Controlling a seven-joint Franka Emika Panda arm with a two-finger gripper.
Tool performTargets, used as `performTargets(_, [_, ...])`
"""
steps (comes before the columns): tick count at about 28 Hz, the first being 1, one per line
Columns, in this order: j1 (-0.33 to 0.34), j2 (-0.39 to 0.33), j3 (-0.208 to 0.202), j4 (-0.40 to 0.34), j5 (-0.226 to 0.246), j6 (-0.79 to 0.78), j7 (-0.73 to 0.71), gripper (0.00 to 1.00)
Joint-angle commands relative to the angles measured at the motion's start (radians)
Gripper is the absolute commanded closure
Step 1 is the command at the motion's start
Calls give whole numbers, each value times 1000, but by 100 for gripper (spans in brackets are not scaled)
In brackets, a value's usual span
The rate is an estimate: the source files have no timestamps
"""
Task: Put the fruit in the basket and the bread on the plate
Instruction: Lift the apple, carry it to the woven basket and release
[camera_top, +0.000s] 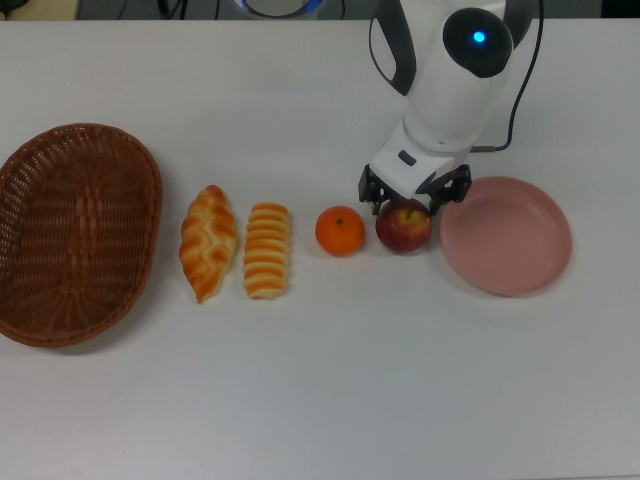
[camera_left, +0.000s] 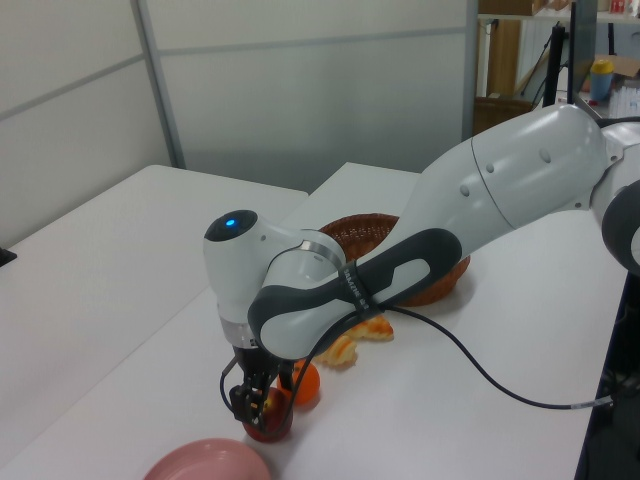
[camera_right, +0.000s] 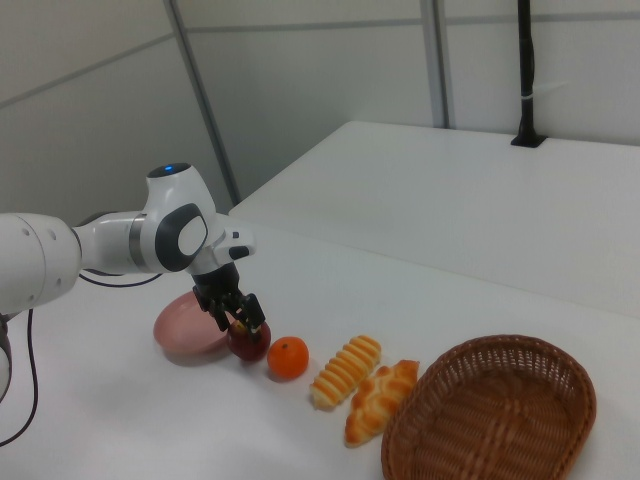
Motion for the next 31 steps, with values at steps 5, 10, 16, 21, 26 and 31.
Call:
performTargets(5, [12, 14, -8, -15, -54, 22, 27, 39])
performTargets(10, [7, 11, -9, -9, -63, 13, 23, 55])
performTargets(16, [-10, -18, -20, 19, -47, 4, 32, 55])
performTargets(21, [-37, -41, -20, 51, -39, -75, 32, 55])
performTargets(26, [-65, -96, -20, 51, -39, -104, 33, 55])
performTargets(31, [-128, -165, -23, 51, -37, -153, 30, 55])
